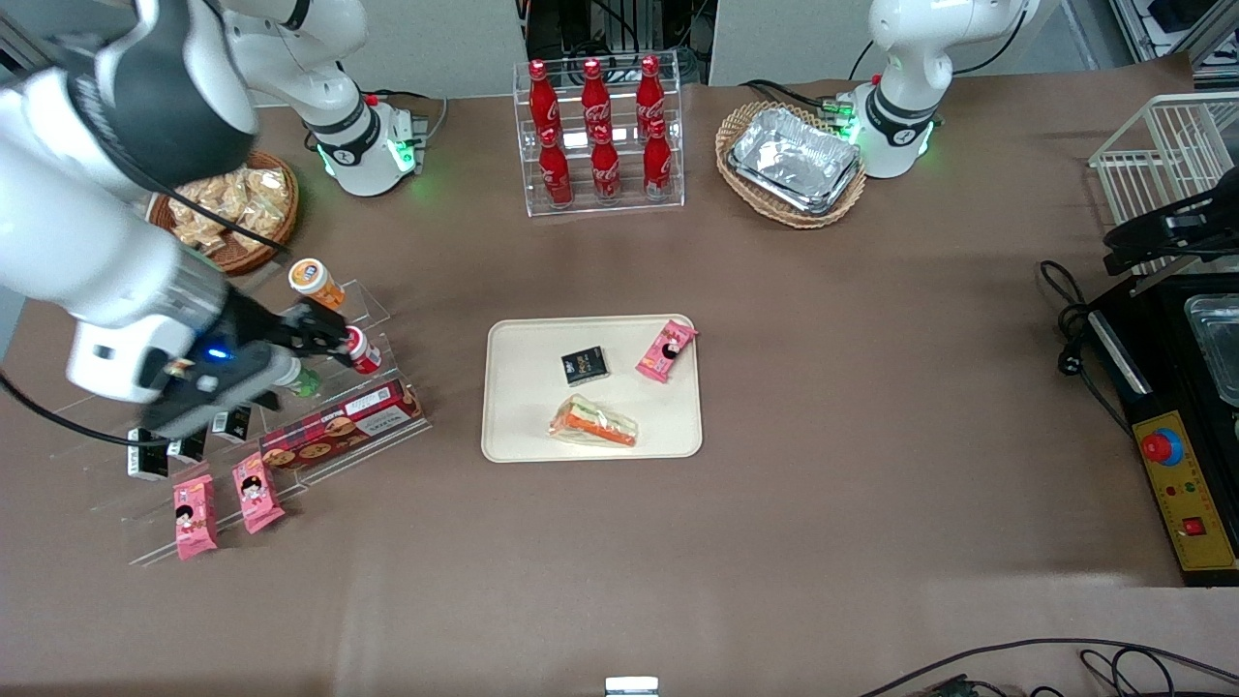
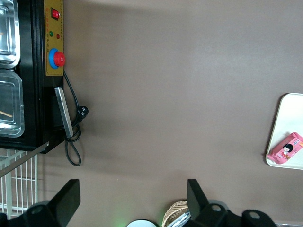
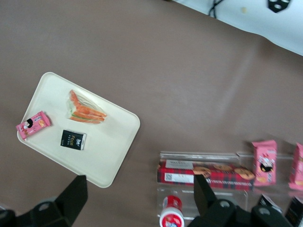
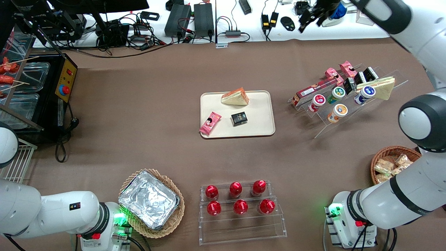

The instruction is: Place sandwich on tray

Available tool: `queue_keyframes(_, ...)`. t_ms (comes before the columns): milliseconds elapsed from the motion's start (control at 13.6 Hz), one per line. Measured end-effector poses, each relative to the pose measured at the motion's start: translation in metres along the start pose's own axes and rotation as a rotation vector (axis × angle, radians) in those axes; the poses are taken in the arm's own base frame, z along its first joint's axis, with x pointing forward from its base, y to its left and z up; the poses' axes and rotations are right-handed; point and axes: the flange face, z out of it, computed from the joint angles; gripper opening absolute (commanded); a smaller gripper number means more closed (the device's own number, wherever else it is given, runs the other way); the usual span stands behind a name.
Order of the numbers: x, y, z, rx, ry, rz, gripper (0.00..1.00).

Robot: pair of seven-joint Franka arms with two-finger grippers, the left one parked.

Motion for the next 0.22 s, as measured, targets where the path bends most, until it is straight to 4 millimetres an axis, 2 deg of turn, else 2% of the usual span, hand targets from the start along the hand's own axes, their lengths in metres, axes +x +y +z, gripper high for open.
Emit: queue_keyframes(221, -0.029, 0.035, -0.037, -0.032, -0.012, 0.069, 1.0)
